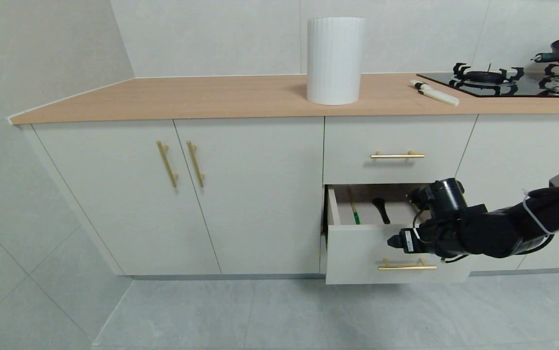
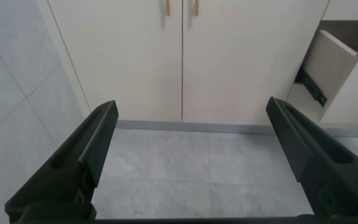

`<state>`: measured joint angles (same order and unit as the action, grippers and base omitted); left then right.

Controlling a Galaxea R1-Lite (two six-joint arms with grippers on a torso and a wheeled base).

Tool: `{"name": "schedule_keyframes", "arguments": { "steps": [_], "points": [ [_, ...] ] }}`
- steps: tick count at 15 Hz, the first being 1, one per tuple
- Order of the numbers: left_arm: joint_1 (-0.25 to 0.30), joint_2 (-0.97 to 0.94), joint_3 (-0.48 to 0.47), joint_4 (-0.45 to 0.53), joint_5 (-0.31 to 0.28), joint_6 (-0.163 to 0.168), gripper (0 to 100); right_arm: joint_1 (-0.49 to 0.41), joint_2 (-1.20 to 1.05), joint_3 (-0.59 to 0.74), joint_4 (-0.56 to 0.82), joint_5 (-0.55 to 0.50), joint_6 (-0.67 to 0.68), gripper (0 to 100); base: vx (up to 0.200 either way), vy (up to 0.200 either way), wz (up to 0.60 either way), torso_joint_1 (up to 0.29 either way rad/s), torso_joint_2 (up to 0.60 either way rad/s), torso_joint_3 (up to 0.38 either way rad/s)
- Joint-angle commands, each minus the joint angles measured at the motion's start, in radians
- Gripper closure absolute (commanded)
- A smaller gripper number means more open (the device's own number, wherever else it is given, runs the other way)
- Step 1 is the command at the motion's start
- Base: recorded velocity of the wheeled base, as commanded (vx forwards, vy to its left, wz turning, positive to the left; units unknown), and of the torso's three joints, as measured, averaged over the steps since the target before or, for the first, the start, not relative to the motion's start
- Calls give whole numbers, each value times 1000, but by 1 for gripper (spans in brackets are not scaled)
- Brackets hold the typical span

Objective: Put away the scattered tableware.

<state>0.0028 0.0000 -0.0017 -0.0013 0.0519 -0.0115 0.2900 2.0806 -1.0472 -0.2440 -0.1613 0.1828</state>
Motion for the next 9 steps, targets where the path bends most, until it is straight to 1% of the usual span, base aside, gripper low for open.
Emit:
{"name": "schedule_keyframes", "arguments": {
  "steps": [1,5,9],
  "points": [
    [0,0,0,0,0,-1,0,-23,62,-73,2,0,-17,0,0,0,0,0,0,0],
    [0,0,0,0,0,-1,0,-63,150,-234,3,0,-78,0,0,0,0,0,0,0],
    [0,0,0,0,0,-1,0,-63,220,-359,8,-3,-92,0,0,0,0,0,0,0]
  ]
}}
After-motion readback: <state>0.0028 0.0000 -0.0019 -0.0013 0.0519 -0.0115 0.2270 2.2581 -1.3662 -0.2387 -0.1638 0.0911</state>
